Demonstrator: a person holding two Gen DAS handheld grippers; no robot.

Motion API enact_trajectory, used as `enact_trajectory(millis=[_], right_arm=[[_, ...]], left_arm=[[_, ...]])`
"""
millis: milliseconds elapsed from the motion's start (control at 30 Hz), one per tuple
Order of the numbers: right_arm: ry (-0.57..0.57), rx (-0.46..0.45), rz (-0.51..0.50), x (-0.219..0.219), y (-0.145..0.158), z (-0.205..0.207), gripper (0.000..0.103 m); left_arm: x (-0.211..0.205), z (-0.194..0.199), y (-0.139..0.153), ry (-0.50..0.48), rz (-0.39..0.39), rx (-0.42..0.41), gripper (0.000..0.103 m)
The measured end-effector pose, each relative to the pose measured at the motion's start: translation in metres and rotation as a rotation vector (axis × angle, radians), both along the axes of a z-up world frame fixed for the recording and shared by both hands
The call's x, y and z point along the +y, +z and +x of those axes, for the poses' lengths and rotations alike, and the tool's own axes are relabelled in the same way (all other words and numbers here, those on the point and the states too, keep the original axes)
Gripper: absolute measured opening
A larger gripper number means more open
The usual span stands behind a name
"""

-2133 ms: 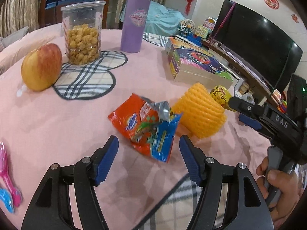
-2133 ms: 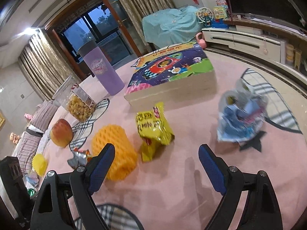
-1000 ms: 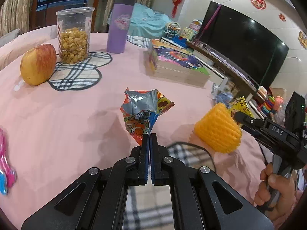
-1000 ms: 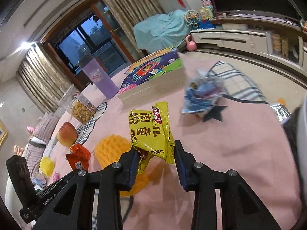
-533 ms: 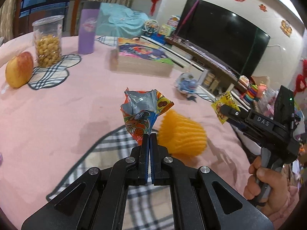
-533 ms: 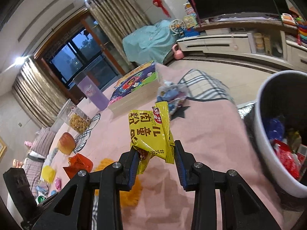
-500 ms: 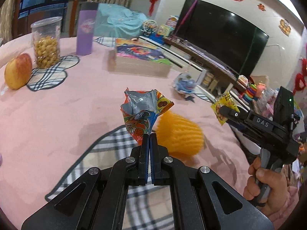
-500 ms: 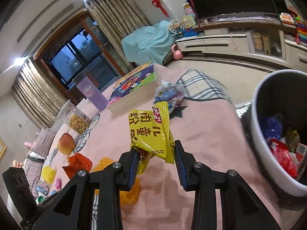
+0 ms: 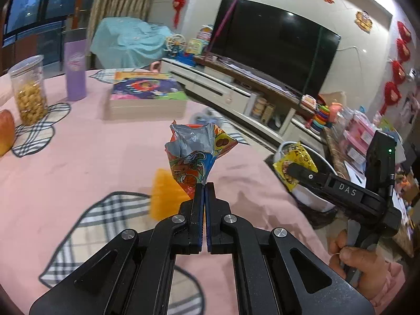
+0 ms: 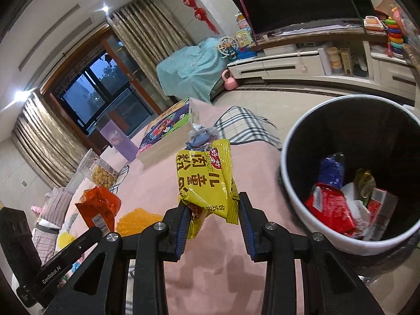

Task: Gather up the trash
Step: 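Carry the Ovaltine packet and yellow chip bag over the bin and open both tools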

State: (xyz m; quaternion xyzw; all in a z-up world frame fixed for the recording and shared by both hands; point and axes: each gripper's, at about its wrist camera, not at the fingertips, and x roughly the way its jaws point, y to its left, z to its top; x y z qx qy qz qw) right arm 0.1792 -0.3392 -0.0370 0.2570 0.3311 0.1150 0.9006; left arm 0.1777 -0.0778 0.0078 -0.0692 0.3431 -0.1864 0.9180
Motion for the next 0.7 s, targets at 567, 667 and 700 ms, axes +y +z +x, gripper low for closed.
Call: enact_trajectory(millis=[567, 667, 700], right_arm=[[-0.101, -0.001, -0.012, -0.064, 0.004, -0.031, 0.035], [-0.116, 0.000, -0.013, -0.074, 0.003, -0.034, 0.035], [-0.121, 0.001, -0.011, -0.078, 0.003, -0.035, 0.035]], left_arm=[[-0.095, -0.006, -0.008, -0.180, 0.066, 0.025, 0.001], [-0.109, -0.006, -0.008, -0.199, 0.080, 0.025, 0.001], [-0.113, -0.006, -0.008, -0.203, 0.083, 0.025, 0.001]])
